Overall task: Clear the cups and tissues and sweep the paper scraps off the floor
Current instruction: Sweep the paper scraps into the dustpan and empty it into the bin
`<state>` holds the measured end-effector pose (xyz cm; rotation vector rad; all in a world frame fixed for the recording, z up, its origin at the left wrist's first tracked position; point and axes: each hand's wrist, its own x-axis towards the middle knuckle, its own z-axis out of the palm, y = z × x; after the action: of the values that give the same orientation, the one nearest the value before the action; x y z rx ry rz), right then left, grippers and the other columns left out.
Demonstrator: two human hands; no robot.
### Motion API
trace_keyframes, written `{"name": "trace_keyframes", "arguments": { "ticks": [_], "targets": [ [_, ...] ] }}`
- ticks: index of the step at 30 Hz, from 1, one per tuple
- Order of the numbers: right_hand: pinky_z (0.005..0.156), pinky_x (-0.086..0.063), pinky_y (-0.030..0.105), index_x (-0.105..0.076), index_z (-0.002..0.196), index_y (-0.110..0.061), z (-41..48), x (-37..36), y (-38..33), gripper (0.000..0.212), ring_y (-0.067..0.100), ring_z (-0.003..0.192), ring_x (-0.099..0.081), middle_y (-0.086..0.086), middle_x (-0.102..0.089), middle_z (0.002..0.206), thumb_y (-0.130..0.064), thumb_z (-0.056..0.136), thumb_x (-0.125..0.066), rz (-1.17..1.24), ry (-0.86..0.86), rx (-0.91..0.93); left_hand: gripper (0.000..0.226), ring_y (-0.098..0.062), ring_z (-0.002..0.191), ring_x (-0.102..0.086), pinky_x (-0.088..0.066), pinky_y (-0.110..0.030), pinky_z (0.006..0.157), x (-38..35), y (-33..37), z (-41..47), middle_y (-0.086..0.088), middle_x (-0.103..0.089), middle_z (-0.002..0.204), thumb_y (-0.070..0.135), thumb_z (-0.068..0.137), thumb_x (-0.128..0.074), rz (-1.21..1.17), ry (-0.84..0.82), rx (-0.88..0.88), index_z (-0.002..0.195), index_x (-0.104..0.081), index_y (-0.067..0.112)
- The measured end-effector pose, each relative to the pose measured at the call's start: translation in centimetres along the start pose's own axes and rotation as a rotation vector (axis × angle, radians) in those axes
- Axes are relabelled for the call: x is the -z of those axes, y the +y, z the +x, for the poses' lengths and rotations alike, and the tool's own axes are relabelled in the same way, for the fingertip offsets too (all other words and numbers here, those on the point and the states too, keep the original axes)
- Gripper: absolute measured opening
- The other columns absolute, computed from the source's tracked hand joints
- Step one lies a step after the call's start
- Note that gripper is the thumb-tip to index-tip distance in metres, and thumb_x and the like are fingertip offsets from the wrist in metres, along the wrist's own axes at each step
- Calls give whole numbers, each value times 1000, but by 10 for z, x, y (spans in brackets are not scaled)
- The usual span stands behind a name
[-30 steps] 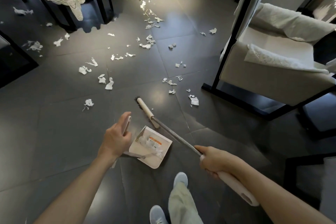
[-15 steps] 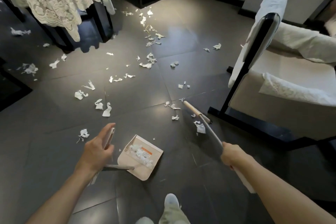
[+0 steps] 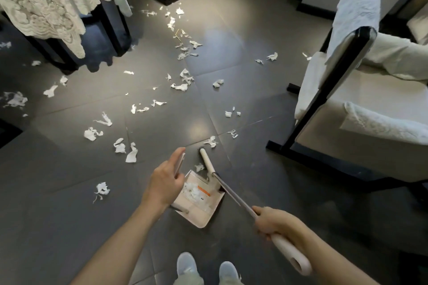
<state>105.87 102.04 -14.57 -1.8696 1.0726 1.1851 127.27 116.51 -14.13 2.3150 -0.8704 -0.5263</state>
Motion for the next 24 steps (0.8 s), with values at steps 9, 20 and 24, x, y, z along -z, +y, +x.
{"name": "trace_keyframes", "arguments": {
  "ticks": [9, 20, 24],
  "targets": [
    [61, -52, 31, -51, 130, -23, -49, 25, -40, 58, 15, 54, -53, 1, -61, 73, -2, 76, -52, 110, 36, 33, 66, -32, 101, -61, -49, -41, 85, 29, -14, 15, -16, -65, 111, -1, 79, -52, -100, 1, 43, 136, -44, 31],
    [75, -55, 32, -51, 129, -17, 25, 127, -66, 51, 25, 96, -63, 10, -63, 112, -4, 79, -49, -25, 329, -43, 68, -27, 85, -61, -36, -27, 73, 60, -46, 48, -9, -68, 105, -3, 76, -59, -58, 107, 142, 133, -49, 33],
    [56, -47, 26, -50, 127, -8, 65, 177, -77, 45, 25, 94, -61, 11, -59, 114, -3, 83, -51, -88, 349, -100, 67, -19, 83, -58, -38, -27, 72, 59, -43, 75, -3, -67, 107, -2, 78, -58, -34, 88, 120, 133, -48, 35]
  ]
}}
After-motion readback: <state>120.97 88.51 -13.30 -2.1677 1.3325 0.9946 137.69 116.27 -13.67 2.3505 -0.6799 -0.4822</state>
